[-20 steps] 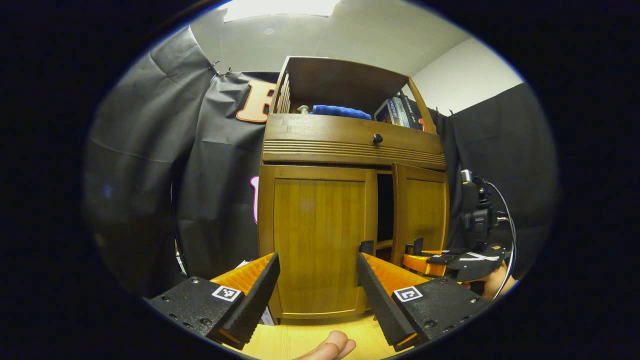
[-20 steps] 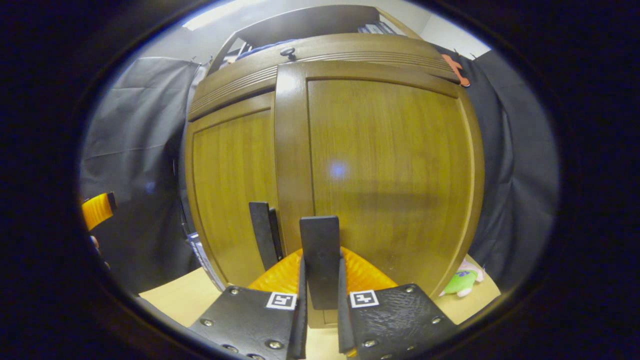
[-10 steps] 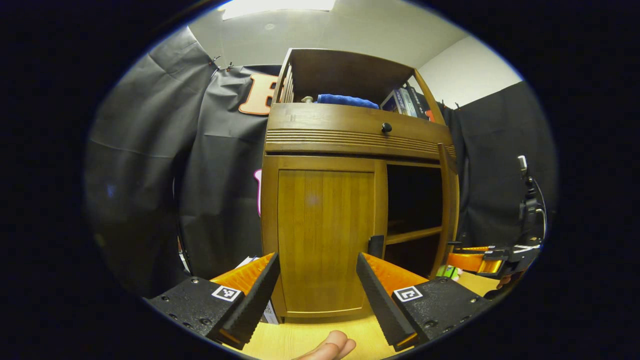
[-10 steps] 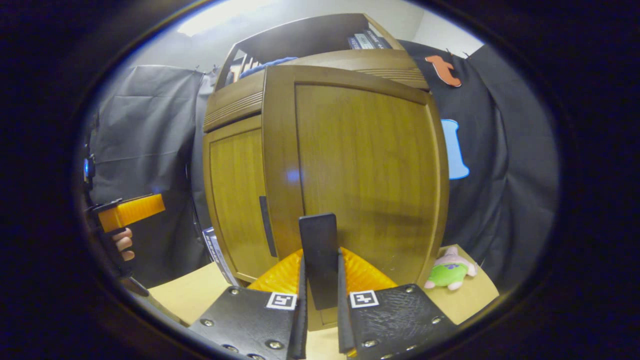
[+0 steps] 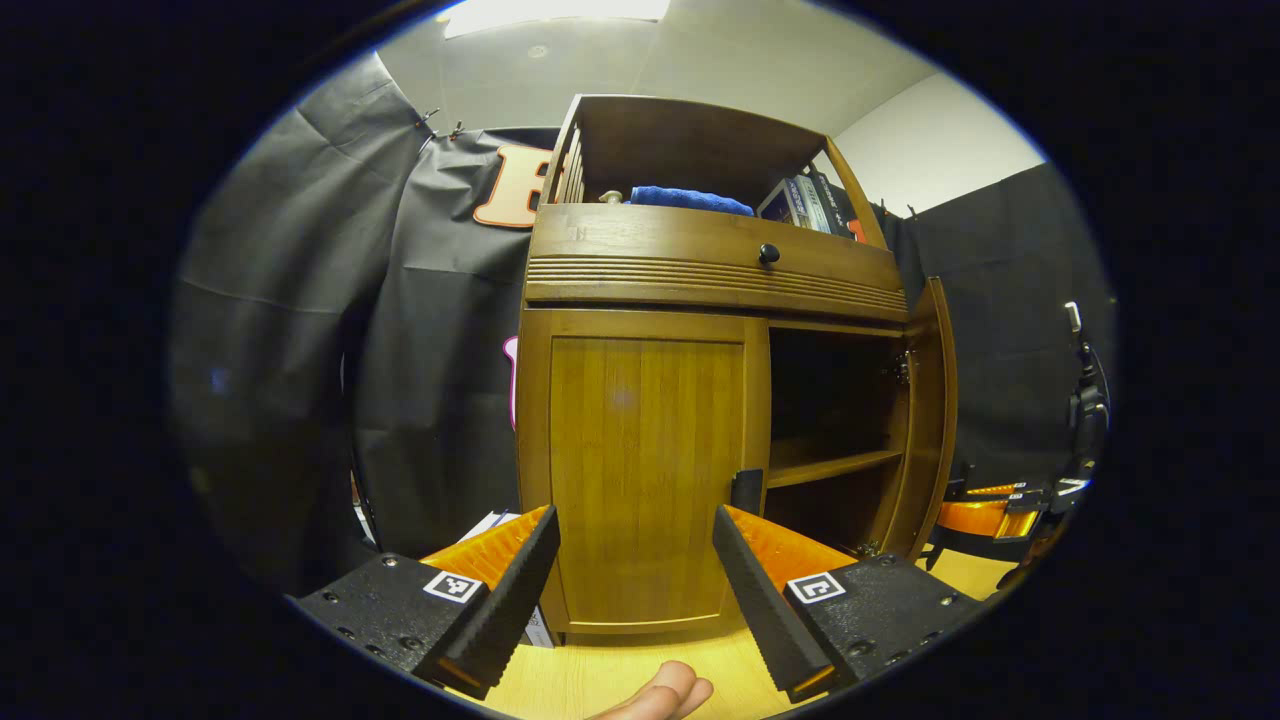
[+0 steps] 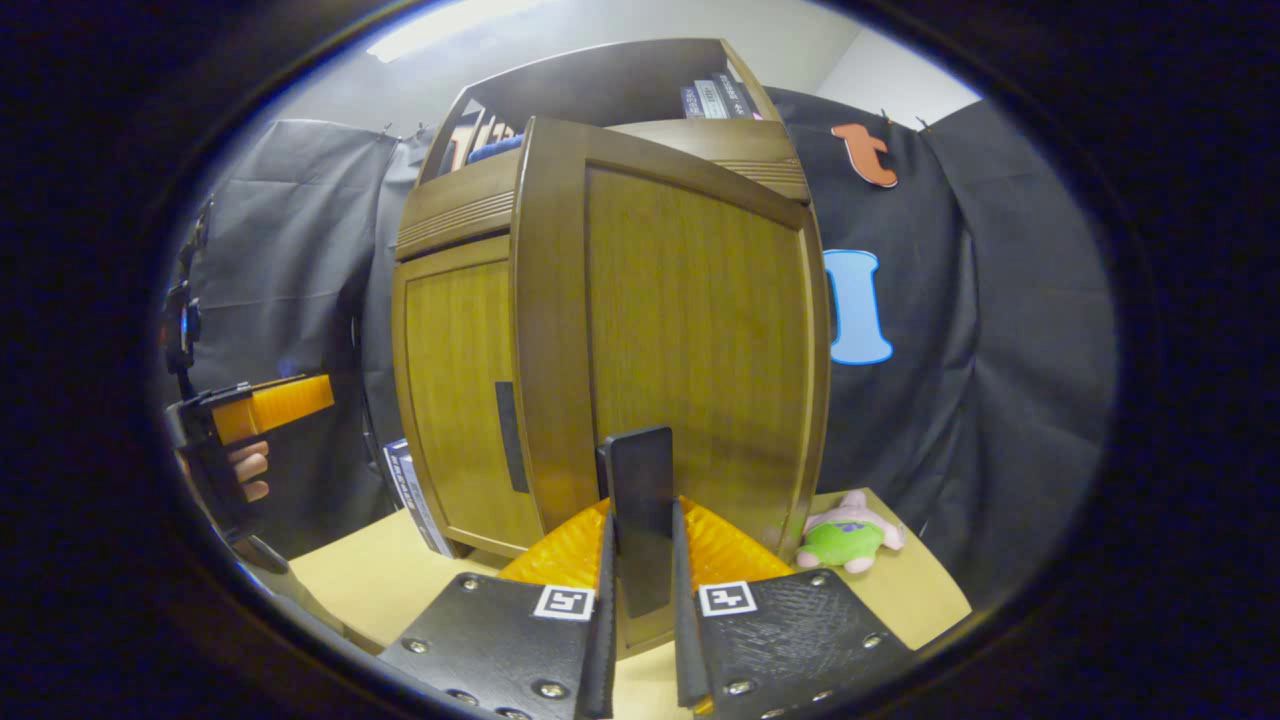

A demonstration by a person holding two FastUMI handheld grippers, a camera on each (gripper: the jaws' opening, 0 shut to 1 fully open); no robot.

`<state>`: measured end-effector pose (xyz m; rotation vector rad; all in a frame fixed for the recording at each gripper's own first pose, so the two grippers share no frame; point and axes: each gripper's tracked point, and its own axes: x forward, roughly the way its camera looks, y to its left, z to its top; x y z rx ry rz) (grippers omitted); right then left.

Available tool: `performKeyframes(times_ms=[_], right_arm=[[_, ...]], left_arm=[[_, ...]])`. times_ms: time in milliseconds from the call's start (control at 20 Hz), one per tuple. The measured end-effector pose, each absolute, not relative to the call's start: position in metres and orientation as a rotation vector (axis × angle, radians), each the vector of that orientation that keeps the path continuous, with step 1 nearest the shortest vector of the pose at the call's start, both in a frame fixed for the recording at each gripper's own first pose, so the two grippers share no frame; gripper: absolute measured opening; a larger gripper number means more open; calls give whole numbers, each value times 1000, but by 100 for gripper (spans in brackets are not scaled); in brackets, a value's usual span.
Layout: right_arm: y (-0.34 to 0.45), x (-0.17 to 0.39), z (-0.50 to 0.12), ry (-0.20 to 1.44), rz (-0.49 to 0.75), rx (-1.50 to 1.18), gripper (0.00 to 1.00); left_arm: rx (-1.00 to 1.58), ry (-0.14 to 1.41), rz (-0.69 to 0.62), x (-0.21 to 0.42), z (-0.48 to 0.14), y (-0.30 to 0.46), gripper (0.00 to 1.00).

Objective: Open the right door of the double-door shoe cabinet with the right hand, and open the left door with the left hand.

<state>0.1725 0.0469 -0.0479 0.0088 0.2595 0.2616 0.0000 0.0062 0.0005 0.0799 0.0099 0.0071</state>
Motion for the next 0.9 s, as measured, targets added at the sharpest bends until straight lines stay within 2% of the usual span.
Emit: performKeyframes(times_ms=[200,500,550,600,650,750,900], right_arm=[[43,171,-45,272,220,32,22],[34,171,-34,267,175,-42,24],[32,171,-32,259,167,-59,24],[31,171,-29,256,159,-73,24],[27,174,-30,255,148,-81,24],[21,167,-23,254,120,-53,7],[-12,150,-29,244,94,-54,7]], left_arm=[[79,8,4,-1,1,5,91],[82,7,0,-2,2,4,91],[85,2,2,-2,3,5,95],[85,-2,8,-2,4,7,95],[84,-3,13,-2,4,9,91],[85,-4,15,-1,4,9,91],[85,8,11,1,1,6,92]])
